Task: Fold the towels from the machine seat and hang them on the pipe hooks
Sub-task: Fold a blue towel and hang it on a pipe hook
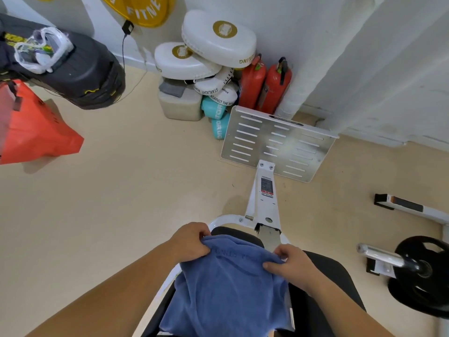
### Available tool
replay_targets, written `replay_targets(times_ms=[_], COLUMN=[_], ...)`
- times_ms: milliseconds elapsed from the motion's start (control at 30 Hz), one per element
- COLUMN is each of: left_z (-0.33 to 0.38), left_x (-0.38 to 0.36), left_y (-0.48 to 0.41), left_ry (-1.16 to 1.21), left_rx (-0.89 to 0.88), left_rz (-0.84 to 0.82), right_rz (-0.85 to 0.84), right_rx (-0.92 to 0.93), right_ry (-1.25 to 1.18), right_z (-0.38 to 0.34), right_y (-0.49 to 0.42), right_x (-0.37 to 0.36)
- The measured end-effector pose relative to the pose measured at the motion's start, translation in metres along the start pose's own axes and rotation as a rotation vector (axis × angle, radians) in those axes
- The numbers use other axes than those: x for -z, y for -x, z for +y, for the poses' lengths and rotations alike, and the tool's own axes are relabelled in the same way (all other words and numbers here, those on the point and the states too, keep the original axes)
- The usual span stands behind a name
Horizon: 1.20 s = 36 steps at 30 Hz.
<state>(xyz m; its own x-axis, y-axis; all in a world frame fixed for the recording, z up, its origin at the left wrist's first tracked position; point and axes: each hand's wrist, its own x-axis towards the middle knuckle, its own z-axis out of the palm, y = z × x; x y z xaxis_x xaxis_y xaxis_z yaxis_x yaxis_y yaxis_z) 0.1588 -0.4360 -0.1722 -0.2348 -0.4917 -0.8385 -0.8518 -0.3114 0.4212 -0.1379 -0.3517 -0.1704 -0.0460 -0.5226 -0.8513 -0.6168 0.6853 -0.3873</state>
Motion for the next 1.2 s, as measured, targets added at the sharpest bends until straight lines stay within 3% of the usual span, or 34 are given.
replay_targets(times_ms=[267, 600, 867, 1067, 1200], left_z=[0.026, 0.082, 0.106, 0.128, 0.142], left_x=[0.055, 0.114, 0.13, 0.138, 0.138], left_y=[0.054, 0.151, 0.201, 0.221, 0.233], left_ry=[0.072, 0.105, 0.068, 0.058, 0.045], left_rx=[-0.236, -0.487, -0.533, -0.615, -0.689], left_rz=[0.07, 0.214, 0.335, 0.443, 0.411], right_rz=[0.094, 0.384, 0.607, 0.796, 0.808], right_rx=[0.111, 0.288, 0.318, 0.465, 0.522], right_ry=[-0.079, -0.028, 0.066, 0.249, 0.032], right_z=[-0.008, -0.058, -0.076, -0.071, -0.071], right_y=[0.058, 0.169, 0.231, 0.257, 0.274], right_x=[0.04, 0.108, 0.137, 0.145, 0.148])
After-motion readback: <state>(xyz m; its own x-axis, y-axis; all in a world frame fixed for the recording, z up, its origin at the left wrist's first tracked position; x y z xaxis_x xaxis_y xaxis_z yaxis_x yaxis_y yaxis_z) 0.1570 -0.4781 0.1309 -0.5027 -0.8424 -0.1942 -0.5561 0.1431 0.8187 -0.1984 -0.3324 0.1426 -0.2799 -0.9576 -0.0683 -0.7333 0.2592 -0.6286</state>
